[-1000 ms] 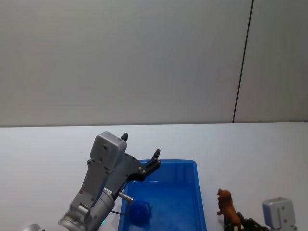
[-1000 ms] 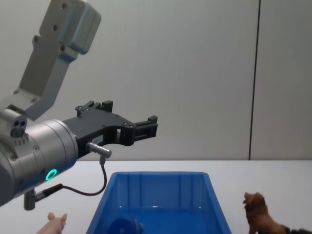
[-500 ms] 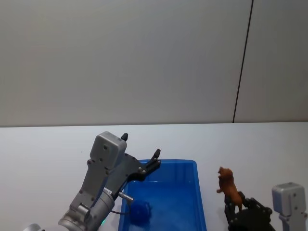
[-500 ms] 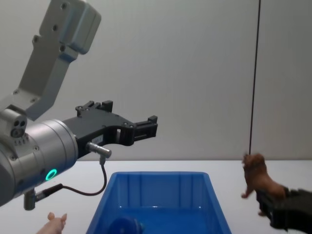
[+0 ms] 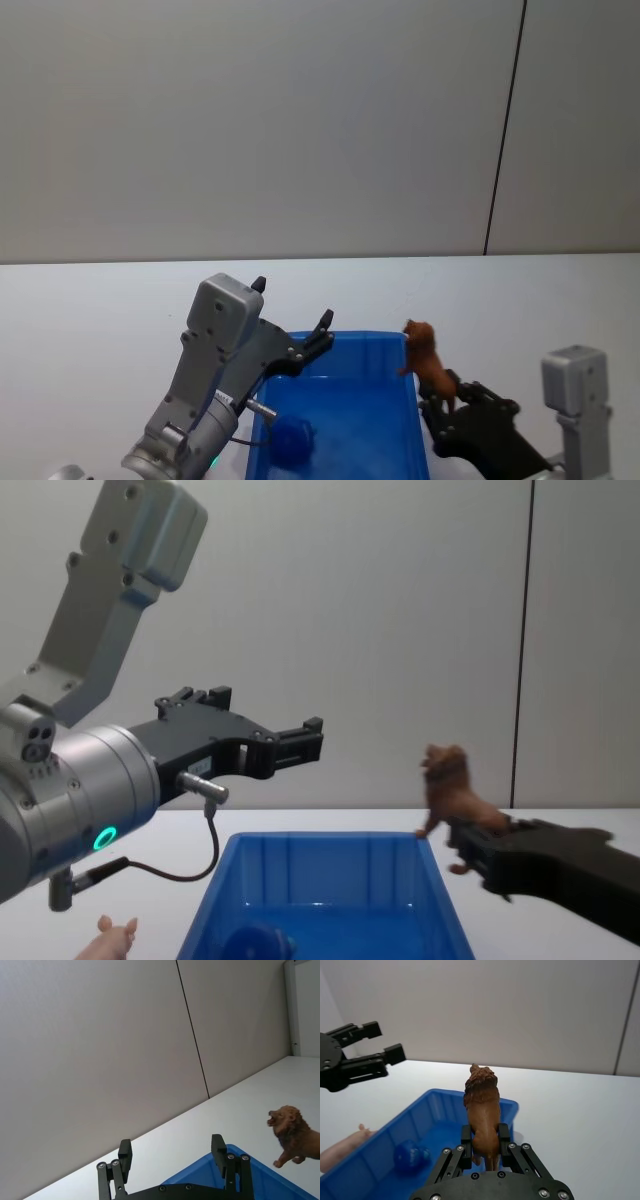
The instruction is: Pick up the two dolls from the table and place them into the box.
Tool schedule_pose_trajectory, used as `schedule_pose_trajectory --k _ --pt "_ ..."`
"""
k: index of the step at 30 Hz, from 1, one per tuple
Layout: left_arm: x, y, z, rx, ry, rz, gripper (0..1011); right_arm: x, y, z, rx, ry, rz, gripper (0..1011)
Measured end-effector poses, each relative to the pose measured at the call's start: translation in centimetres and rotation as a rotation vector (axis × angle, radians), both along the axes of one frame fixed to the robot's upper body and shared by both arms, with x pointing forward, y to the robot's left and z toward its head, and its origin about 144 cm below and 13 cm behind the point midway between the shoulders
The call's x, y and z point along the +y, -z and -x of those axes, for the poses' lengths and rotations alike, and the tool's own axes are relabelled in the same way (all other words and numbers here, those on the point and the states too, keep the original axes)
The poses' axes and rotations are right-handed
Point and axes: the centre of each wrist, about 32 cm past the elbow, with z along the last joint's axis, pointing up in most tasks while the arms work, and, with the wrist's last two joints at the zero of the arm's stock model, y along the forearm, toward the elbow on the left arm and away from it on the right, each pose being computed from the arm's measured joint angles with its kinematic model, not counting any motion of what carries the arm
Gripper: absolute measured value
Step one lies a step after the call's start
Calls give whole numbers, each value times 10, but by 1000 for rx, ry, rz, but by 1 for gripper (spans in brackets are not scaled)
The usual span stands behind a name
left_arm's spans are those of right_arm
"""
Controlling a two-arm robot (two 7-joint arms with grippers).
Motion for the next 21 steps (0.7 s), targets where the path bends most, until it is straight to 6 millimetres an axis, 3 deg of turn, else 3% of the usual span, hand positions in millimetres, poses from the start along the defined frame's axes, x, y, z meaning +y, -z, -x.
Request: schedule_pose_trajectory --k 11,21 --pt "0 0 0 0 0 0 1001 15 2 -17 17 -87 -29 311" --pt "0 0 0 0 0 0 1001 21 6 -25 34 -92 -22 639"
